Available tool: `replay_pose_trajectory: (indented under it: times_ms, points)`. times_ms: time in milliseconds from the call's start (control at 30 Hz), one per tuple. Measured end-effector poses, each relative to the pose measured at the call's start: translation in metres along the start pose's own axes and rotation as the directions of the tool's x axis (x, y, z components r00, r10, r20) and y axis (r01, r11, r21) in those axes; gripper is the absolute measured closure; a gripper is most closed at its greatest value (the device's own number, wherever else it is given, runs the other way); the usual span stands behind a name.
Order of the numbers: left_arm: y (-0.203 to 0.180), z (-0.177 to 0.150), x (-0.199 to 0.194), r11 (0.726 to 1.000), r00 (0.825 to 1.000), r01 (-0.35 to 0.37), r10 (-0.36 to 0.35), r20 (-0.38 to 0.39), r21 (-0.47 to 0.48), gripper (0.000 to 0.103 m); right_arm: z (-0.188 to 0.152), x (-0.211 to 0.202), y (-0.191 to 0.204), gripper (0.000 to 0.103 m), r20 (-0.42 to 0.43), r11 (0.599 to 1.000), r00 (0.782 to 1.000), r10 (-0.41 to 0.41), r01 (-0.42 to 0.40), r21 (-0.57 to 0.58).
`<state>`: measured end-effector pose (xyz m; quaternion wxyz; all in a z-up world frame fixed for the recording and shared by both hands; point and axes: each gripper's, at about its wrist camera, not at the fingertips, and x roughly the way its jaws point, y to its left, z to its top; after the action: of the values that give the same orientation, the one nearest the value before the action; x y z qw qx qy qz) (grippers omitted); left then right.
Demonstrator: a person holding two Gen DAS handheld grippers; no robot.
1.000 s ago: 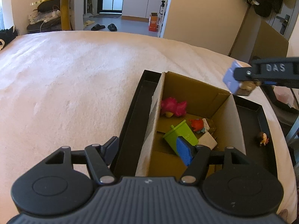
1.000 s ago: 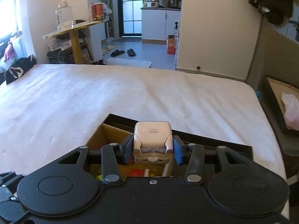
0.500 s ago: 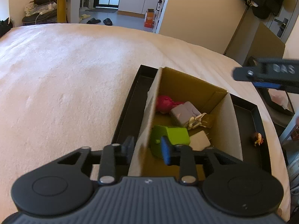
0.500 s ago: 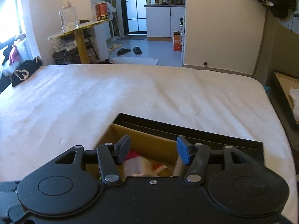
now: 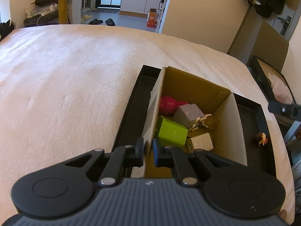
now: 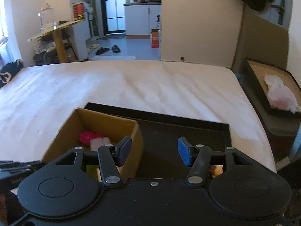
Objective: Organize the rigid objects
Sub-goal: 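Carry the white cube figure with the right tool and drop it into the box, then move the right tool to the small doll figure and grasp it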
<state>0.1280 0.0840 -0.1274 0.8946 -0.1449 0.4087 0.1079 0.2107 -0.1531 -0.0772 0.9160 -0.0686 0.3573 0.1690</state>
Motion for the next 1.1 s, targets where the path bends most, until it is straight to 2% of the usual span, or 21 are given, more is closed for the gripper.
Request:
replay_pose_trajectory:
  times_ms: [433,533,700,800,867,933,1100]
  points:
    - [-0.011,0.000,-0.001,0.997,0.998,-0.064,0.065,-0.011,0.045,0.094,-0.033,0.011,-0.033,0.046,-0.019,0.993,0.997,-0.077,0.078,0.084]
    - [-0.014,0.000,-0.001,0.995,0.997,-0.082,0.083,-0.008,0.062,0.091,-0.042,0.015,-0.043,0.038,-0.012,0.989,0.994,-0.107,0.107,0.105]
    - [-0.017,-0.001,0.003,0.990,0.993,-0.114,0.117,-0.029,0.081,0.090,-0.052,0.025,-0.052,0.038,-0.003,0.981,0.990,-0.138,0.138,0.136]
    - [-0.018,0.000,0.005,0.989,0.991,-0.123,0.126,-0.034,0.086,0.084,-0.057,0.033,-0.052,0.038,-0.003,0.977,0.985,-0.174,0.172,0.128]
    - [-0.020,0.000,0.006,0.987,0.990,-0.137,0.140,-0.030,0.089,0.071,-0.058,0.039,-0.053,0.039,-0.003,0.975,0.982,-0.189,0.188,0.122]
    - [-0.021,0.000,0.006,0.985,0.989,-0.145,0.148,-0.023,0.091,0.062,-0.058,0.045,-0.054,0.041,-0.003,0.974,0.979,-0.202,0.201,0.107]
    - [-0.024,0.000,0.008,0.983,0.988,-0.153,0.156,-0.018,0.100,0.059,-0.064,0.069,-0.062,0.045,-0.049,0.963,0.972,-0.230,0.234,0.131]
